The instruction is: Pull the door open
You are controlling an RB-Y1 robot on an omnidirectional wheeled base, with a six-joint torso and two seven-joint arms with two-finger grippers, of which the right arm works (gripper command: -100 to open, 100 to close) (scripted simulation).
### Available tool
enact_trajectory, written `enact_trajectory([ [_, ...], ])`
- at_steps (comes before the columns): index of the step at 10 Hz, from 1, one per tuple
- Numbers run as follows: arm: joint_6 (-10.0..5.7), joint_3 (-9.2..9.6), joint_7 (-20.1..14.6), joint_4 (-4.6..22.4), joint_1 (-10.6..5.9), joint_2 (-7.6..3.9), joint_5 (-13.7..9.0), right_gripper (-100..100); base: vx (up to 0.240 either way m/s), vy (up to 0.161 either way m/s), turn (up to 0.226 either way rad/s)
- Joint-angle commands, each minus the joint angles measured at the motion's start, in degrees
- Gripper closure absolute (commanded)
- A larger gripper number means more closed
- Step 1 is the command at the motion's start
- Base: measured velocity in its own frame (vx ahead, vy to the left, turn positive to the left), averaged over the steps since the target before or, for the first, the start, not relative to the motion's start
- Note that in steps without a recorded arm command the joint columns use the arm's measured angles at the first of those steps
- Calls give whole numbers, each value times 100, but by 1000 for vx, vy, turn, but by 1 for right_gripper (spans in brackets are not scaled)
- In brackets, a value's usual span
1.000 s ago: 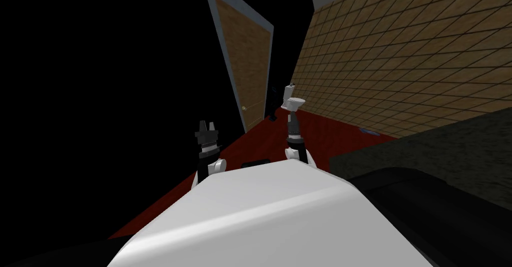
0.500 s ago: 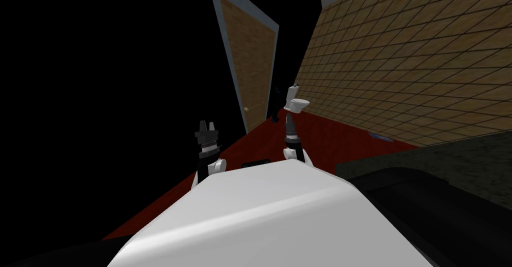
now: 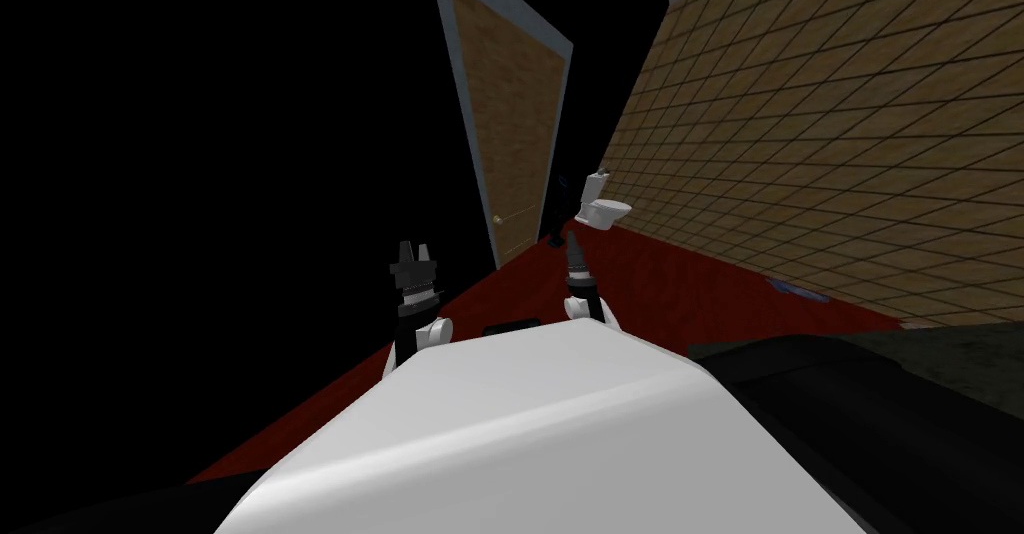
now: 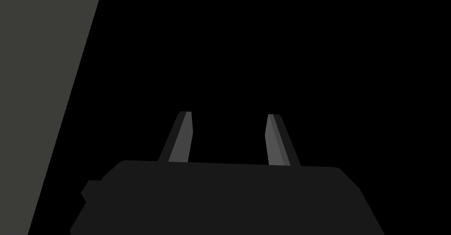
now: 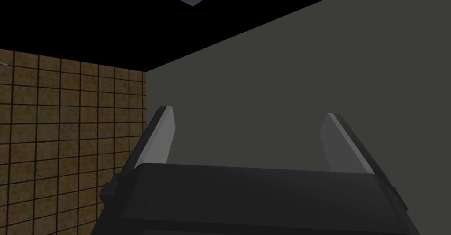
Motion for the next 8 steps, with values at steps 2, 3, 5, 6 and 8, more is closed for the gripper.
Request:
enact_trajectory([
  [2,-35,50,334,296,-106,-24,-75,-100,90,-26,100],
  [3,-52,72,466,413,-143,-33,-106,-100,104,-20,110],
  [5,-85,115,728,648,-216,-52,-167,-100,91,-16,123],
  [6,-101,136,859,765,-253,-61,-198,-100,98,-17,119],
  [8,-135,180,1130,1008,-329,-77,-262,-100,98,-24,118],
])
